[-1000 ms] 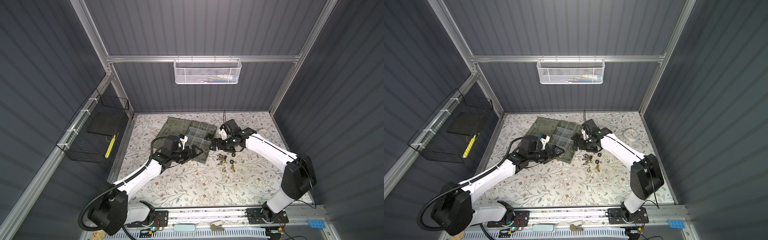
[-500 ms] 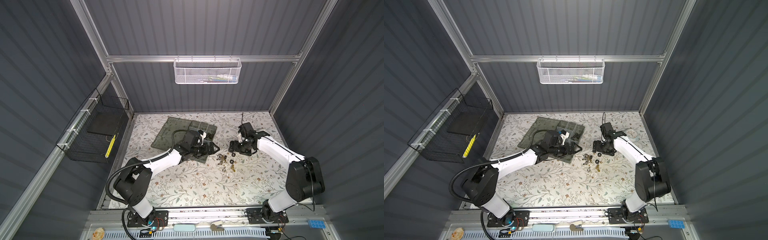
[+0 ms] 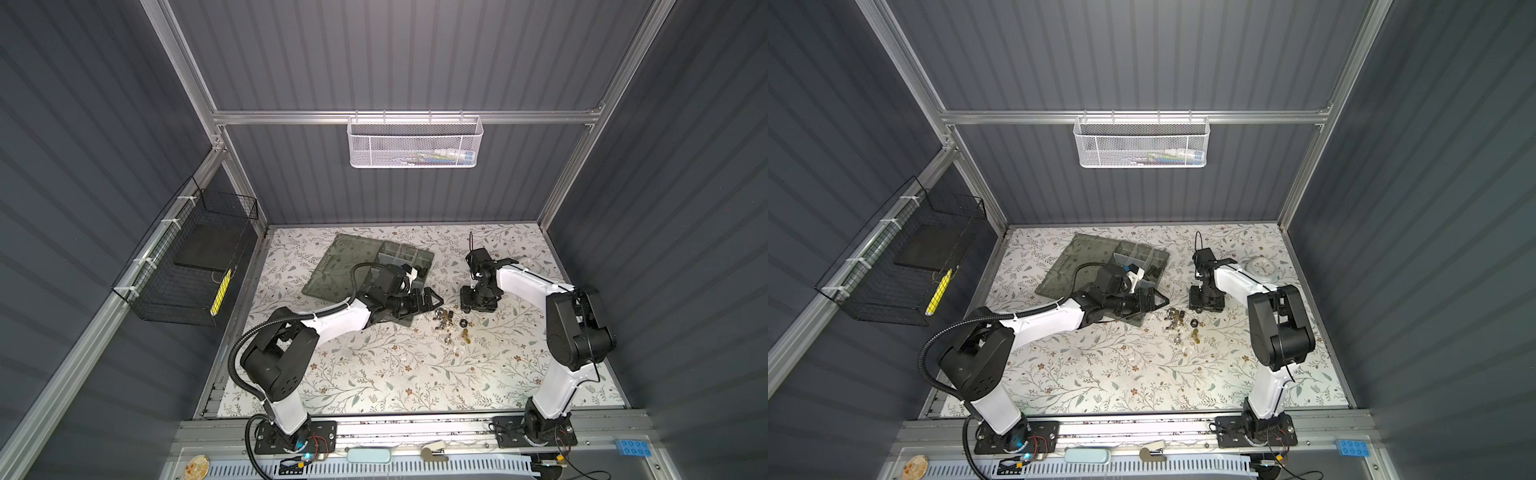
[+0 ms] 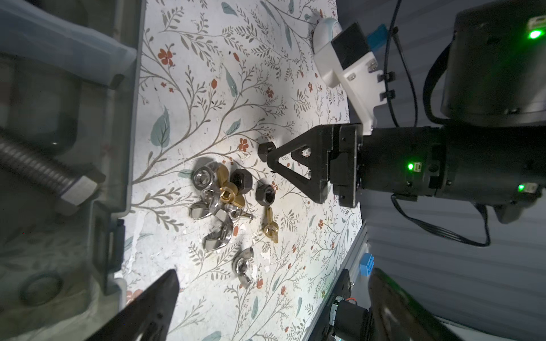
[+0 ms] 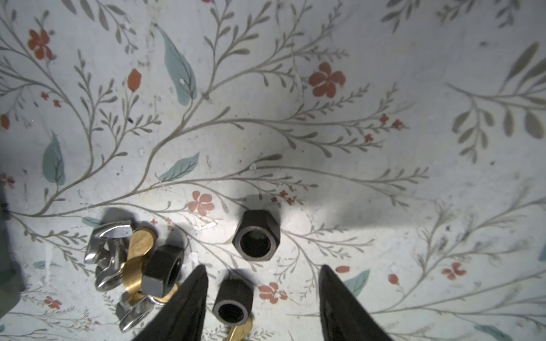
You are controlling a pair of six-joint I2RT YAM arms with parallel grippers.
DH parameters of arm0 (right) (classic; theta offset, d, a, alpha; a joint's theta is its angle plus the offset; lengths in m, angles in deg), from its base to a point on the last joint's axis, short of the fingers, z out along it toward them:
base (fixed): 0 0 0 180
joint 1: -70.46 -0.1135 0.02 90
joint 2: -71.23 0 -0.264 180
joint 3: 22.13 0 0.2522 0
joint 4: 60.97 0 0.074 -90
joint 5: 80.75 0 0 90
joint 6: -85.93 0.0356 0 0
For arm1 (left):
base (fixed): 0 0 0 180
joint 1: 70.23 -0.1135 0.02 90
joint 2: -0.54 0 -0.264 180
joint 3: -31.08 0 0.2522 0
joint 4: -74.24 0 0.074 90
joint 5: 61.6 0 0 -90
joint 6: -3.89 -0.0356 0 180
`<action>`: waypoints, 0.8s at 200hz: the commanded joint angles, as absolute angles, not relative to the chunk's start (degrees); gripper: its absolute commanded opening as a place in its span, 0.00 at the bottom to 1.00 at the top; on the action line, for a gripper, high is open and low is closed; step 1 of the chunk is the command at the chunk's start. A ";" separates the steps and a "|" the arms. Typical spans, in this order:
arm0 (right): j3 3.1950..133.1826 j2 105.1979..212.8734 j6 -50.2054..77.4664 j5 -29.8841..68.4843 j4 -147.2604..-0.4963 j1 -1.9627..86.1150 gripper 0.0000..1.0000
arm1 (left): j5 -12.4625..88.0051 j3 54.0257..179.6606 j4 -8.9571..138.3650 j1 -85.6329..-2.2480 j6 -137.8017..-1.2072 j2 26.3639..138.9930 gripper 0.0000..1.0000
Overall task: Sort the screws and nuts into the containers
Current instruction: 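Lower the right gripper onto a black hex nut and close it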
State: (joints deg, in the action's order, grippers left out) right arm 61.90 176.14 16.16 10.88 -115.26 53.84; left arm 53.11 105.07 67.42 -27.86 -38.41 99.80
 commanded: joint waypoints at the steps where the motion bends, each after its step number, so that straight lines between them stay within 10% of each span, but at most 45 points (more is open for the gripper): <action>1: 63.49 177.60 15.53 10.10 -116.25 53.96 0.58 | 54.36 105.98 67.88 -27.52 -38.51 100.11 1.00; 160: 65.56 183.03 15.55 10.15 -116.52 53.38 0.44 | 54.06 103.61 68.13 -27.49 -38.65 98.77 1.00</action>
